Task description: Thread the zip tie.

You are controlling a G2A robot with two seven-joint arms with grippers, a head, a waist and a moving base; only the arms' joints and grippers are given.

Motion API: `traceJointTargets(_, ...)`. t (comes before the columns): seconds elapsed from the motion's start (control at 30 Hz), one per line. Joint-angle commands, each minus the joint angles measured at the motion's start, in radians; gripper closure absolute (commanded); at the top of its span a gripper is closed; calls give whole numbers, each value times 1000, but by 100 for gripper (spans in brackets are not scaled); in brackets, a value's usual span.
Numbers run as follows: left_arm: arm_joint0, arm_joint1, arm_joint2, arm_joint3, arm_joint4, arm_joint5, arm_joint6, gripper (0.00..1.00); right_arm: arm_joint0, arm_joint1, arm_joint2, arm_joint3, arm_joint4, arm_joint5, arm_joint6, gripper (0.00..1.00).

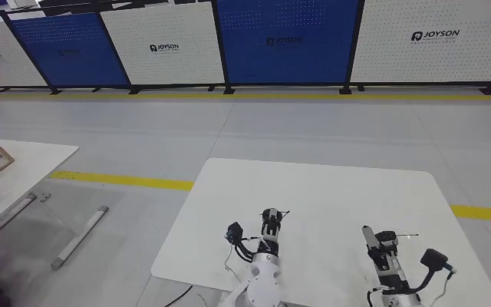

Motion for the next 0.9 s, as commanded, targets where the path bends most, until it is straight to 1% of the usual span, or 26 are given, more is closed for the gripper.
traceJointTargets(0.0,-21,-2,-11,40,-4,12,8,100,0,0,0,0,0,0,0,0)
traceJointTargets(0.07,-39,-4,-17,69,2,30,7,100,0,0,0,0,0,0,0,0)
traceJointTargets(0.13,-44,-5,-15,80,-7,49,-18,100,0,0,0,0,0,0,0,0)
traceJointTargets(0.23,-43,-3,-18,75,-22,102,-80,100,0,0,0,0,0,0,0,0)
traceJointTargets(0.27,-42,-2,-21,66,-33,121,-102,100,0,0,0,0,0,0,0,0)
traceJointTargets(0.3,-40,-1,-23,53,-36,127,-117,100,0,0,0,0,0,0,0,0)
traceJointTargets(0.5,-40,-1,-23,53,-36,127,-117,100,0,0,0,0,0,0,0,0)
traceJointTargets(0.57,-41,-1,-28,61,-44,130,-126,100,0,0,0,0,0,0,0,0)
traceJointTargets(0.7,-58,-5,-48,79,-84,158,-112,100,0,0,0,0,0,0,0,0)
traceJointTargets(0.87,-64,-6,-49,84,-92,187,-134,100,0,0,0,0,0,0,0,0)
